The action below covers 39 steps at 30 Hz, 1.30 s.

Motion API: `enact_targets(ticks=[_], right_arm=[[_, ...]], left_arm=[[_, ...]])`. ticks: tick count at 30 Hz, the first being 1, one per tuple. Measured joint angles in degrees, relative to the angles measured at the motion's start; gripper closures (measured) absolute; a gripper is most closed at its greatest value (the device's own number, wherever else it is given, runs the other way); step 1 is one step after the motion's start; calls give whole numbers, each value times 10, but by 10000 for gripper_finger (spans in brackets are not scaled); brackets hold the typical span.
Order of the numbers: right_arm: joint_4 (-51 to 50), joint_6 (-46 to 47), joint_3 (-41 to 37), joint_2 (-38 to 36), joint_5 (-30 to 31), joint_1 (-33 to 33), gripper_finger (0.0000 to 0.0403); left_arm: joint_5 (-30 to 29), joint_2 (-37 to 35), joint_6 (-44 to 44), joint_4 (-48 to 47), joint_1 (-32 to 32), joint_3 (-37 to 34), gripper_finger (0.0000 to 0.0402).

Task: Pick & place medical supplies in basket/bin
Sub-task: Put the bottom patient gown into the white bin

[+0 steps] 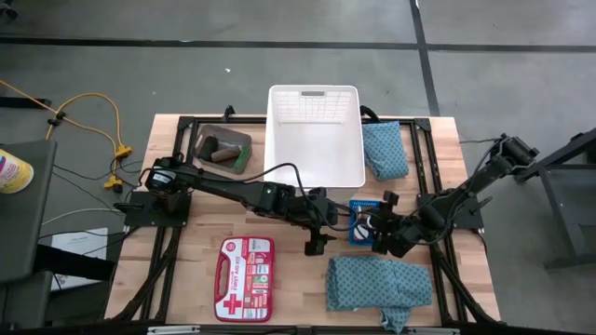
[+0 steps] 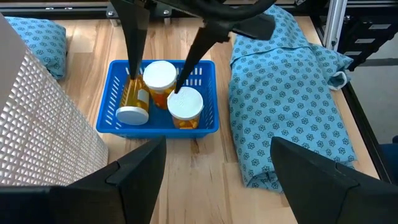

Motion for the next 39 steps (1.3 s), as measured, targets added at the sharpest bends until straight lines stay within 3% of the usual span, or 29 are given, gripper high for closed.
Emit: enact_targets(ticks=[13,29,39], right_arm=[[107,-124,0,-92,1,0,198],[111,-126,0,-128,-1,0,198],[111,-126,0,-128,-13,0,198]], left_arm=[[0,0,2,0,0,0,121],[0,-4,2,-5,-1,0,121],[3,-64,-6,-65,-44,0,121]])
